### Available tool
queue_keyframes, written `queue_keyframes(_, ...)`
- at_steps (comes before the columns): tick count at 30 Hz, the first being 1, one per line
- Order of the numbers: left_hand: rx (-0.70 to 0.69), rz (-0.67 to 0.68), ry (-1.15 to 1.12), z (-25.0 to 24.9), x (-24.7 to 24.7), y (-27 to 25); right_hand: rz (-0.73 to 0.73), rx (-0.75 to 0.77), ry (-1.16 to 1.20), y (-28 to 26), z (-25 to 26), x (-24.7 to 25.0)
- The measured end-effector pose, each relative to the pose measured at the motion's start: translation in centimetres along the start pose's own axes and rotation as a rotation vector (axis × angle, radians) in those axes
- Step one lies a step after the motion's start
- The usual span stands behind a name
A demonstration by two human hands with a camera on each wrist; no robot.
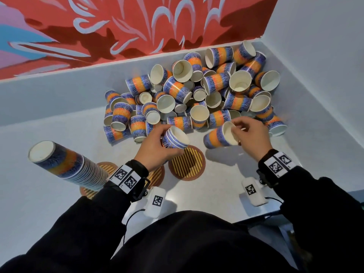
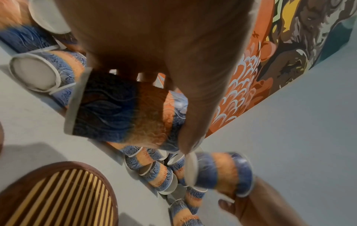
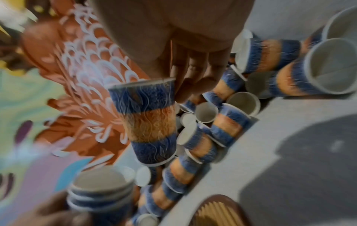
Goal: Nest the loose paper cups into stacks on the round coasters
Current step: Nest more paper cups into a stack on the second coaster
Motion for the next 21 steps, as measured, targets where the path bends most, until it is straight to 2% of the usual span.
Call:
queue_keyframes(4,-0.03,0.075,0.012,-0.1,0.4,-0.9,0.034,0.124,0.187,-1.4,5.8,1.1)
queue_keyframes(8,-0.091,0.124,-0.025,-0.5,1.1,-2.0,0.167,0.275,0.164,-3.3,10.5,-1.0)
queue_keyframes(15,-0.138,0.18,-0.098,-0.9,3.8,-3.3,0.382,0.222,0.114,-6.2,12.2,-8.3)
queue_keyframes(18,-0.159,0.16,-0.105,-0.7,5.7,-4.0,0.504,0.111,0.203,-7.5,13.8,-9.5)
queue_keyframes(21,-0.17,0.126,-0.117,-0.7,7.7,-4.5,0.615,0.199,0.134,-9.0,15.9,-10.1)
Point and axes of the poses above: each hand's wrist, its own y-axis towards the middle knuckle, its own x-axis out of the back of the hand, z = x × y, the point moved 4 cm from there along y, towards the middle knuckle, and after that the axes turned 12 degrees about -x, right-handed, at the moved point
